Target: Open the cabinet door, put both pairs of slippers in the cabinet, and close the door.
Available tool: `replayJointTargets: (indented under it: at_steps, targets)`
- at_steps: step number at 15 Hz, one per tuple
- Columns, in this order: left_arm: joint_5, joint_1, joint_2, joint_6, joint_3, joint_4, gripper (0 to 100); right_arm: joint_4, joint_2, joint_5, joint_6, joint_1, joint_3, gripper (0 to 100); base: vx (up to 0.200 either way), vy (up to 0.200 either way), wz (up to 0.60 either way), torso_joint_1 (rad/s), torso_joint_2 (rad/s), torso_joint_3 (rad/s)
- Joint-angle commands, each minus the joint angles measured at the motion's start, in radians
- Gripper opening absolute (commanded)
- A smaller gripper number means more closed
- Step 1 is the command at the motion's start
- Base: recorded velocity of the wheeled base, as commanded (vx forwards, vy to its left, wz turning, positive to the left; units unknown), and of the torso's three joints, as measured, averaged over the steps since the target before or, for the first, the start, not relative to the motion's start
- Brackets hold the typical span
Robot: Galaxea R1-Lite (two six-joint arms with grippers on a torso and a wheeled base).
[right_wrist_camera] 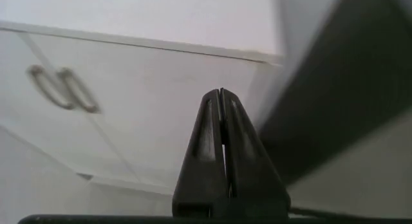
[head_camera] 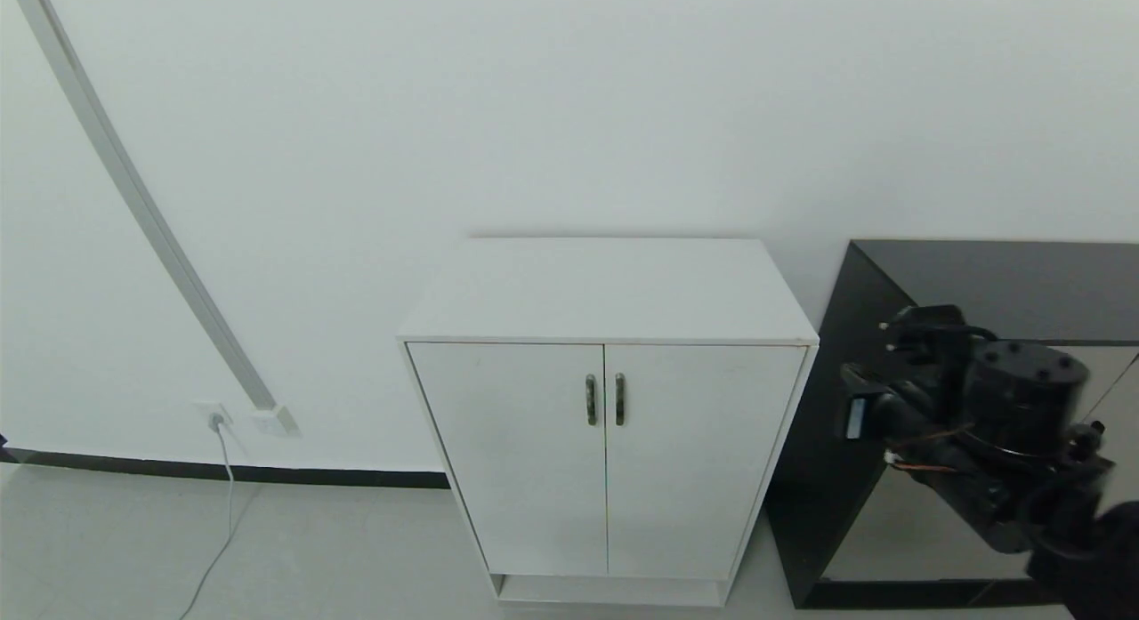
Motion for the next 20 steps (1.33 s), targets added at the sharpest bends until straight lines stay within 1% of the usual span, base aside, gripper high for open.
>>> replayJointTargets:
  at_steps: [1,3,4,5,6,7,8,9,11,12,13,14,18,20]
  targets:
    - [0.000,0.000,0.001,0.000,0.000,0.000,0,-0.002,-0.297,-0.026,-0.003,-0.156,0.264,0,0.000,0.000,0.00,0.000,0.00,0.000]
    - [0.000,0.000,0.001,0.000,0.000,0.000,0,0.000,-0.437,-0.023,-0.011,-0.256,0.408,0,0.000,0.000,0.00,0.000,0.00,0.000]
    - [0.000,0.000,0.001,0.001,0.000,0.000,0,0.018,-0.506,-0.020,-0.011,-0.278,0.439,0,0.000,0.000,0.00,0.000,0.00,0.000]
    - [0.000,0.000,0.001,0.000,0.000,0.000,0,0.067,-0.558,-0.020,-0.006,-0.287,0.439,0,0.000,0.000,0.00,0.000,0.00,0.000]
    - [0.000,0.000,0.001,0.000,0.000,0.000,0,0.227,-0.721,0.008,-0.014,-0.298,0.439,0,0.000,0.000,0.00,0.000,0.00,0.000]
    - [0.000,0.000,0.001,0.000,0.000,0.000,0,0.285,-0.777,0.029,-0.019,-0.298,0.439,0,0.000,0.000,0.00,0.000,0.00,0.000]
    - [0.000,0.000,0.001,-0.002,0.000,0.000,0,0.422,-0.905,0.095,-0.045,-0.298,0.438,0,0.000,0.000,0.00,0.000,0.00,0.000]
    - [0.000,0.000,0.001,-0.002,0.000,0.000,0,0.658,-1.101,0.192,-0.058,-0.298,0.428,0,0.000,0.000,0.00,0.000,0.00,0.000]
    - [0.000,0.000,0.001,-0.002,0.000,0.000,0,0.968,-1.310,0.263,-0.058,-0.298,0.395,0,0.000,0.000,0.00,0.000,0.00,0.000]
    - [0.000,0.000,0.001,-0.002,0.000,0.000,0,1.024,-1.346,0.276,-0.058,-0.298,0.387,0,0.000,0.000,0.00,0.000,0.00,0.000]
    - [0.000,0.000,0.001,-0.002,0.000,0.000,0,1.138,-1.431,0.319,-0.058,-0.298,0.379,0,0.000,0.000,0.00,0.000,0.00,0.000]
    - [0.000,0.000,0.001,-0.002,0.000,0.000,0,1.181,-1.477,0.347,-0.058,-0.296,0.389,0,0.000,0.000,0.00,0.000,0.00,0.000]
    - [0.000,0.000,0.001,-0.002,0.000,0.000,0,1.181,-1.550,0.401,-0.060,-0.290,0.421,0,0.000,0.000,0.00,0.000,0.00,0.000]
    - [0.000,0.000,0.001,0.000,0.000,0.000,0,1.185,-1.593,0.460,-0.058,-0.278,0.439,0,0.000,0.000,0.00,0.000,0.00,0.000]
